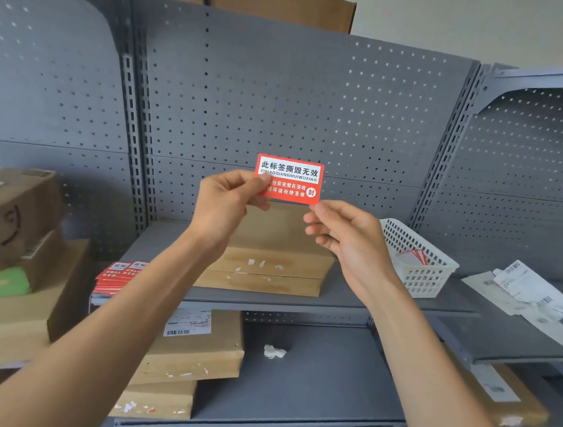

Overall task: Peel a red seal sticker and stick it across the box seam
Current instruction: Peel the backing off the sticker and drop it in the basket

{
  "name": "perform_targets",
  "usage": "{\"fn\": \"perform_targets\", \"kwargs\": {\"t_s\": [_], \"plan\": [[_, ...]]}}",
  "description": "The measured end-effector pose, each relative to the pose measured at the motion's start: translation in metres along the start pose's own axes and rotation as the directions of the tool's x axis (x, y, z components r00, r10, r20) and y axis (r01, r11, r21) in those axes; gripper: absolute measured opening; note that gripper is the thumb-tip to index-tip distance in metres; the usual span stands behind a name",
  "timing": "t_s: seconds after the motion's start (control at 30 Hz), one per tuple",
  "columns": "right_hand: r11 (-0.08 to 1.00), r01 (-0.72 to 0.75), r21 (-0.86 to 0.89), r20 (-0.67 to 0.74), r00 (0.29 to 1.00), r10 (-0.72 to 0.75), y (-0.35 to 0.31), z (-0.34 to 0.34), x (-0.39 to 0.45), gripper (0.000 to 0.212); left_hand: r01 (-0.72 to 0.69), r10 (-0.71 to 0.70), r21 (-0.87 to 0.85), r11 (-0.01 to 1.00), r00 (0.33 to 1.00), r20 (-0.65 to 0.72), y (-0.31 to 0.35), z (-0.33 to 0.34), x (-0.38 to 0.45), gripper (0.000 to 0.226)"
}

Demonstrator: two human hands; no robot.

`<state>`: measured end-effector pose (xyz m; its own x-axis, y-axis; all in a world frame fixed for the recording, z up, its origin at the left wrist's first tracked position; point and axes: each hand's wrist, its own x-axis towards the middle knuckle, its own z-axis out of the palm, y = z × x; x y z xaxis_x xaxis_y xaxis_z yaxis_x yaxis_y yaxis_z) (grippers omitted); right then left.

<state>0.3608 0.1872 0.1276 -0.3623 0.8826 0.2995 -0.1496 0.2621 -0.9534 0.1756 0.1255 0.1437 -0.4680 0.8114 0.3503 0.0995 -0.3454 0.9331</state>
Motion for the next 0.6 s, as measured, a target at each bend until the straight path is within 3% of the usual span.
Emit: {"fn": "perform_targets", "kwargs": {"t_s": [0.4, 0.47, 0.53, 0.6], "plan": [[0.999, 0.042, -0.001, 0.031, 0.999, -0.042, 0.004, -0.014, 0.003, 0.012, 0.059, -0.049, 0.115, 0.992, 0.995, -0.082, -0.014, 0.019, -0.003, 0.016], [0.999, 0.053, -0.005, 0.002, 0.999, -0.053, 0.004, -0.015, 0.005, 0.014, 0.053, -0.023, 0.190, 0.980, 0.988, -0.155, -0.017, 0.021, -0.005, 0.048], [0.997, 0.074, -0.011, -0.030, 0.997, -0.075, 0.005, -0.014, 0.006, 0.014, -0.096, 0.192, 0.361, 0.928, 0.952, -0.239, -0.019, 0.019, -0.007, 0.057], [0.992, 0.123, -0.038, -0.043, 0.991, -0.124, 0.006, -0.012, 0.006, 0.013, -0.326, 0.455, 0.517, 0.791, 0.879, -0.143, -0.018, 0.021, -0.014, 0.034]]}}
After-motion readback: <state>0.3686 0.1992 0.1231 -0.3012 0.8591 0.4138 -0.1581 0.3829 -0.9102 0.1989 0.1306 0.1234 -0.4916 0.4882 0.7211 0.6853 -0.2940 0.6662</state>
